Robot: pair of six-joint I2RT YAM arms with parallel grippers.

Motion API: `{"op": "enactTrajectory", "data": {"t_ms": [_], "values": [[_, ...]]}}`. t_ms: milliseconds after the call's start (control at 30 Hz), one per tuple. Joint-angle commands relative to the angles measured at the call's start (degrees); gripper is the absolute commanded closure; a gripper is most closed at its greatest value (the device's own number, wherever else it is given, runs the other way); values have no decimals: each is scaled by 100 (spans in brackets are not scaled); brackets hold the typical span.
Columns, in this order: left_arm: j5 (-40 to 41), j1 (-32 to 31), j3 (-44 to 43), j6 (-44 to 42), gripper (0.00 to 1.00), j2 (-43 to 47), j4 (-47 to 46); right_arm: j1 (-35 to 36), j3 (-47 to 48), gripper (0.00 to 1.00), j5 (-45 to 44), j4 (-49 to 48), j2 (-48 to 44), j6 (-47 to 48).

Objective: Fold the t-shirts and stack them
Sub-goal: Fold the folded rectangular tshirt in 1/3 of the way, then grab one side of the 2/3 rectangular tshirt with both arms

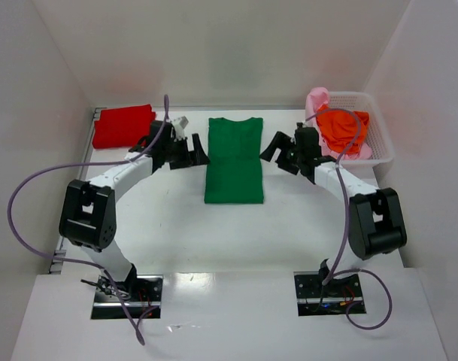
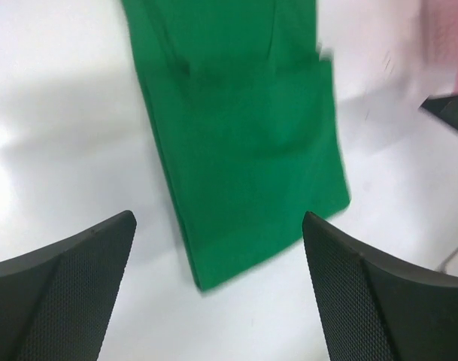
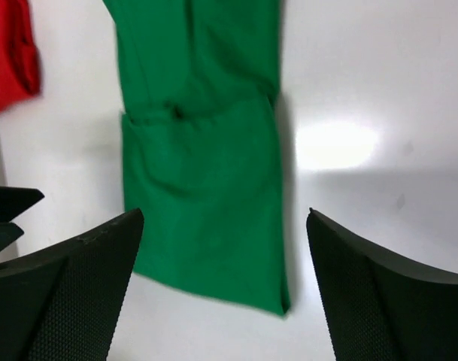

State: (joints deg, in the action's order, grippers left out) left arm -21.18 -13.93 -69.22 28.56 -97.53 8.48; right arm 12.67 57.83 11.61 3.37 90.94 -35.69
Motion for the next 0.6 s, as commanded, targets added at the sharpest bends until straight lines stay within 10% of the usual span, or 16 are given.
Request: {"op": "enactTrajectory", "data": {"t_ms": [0, 567], "values": [[63, -386, 670, -122, 0, 352, 470, 255, -609, 1, -231, 397, -535, 71], [688, -1024, 1437, 273, 0, 639, 591, 1106, -1263, 11, -590, 542, -490, -245]]}}
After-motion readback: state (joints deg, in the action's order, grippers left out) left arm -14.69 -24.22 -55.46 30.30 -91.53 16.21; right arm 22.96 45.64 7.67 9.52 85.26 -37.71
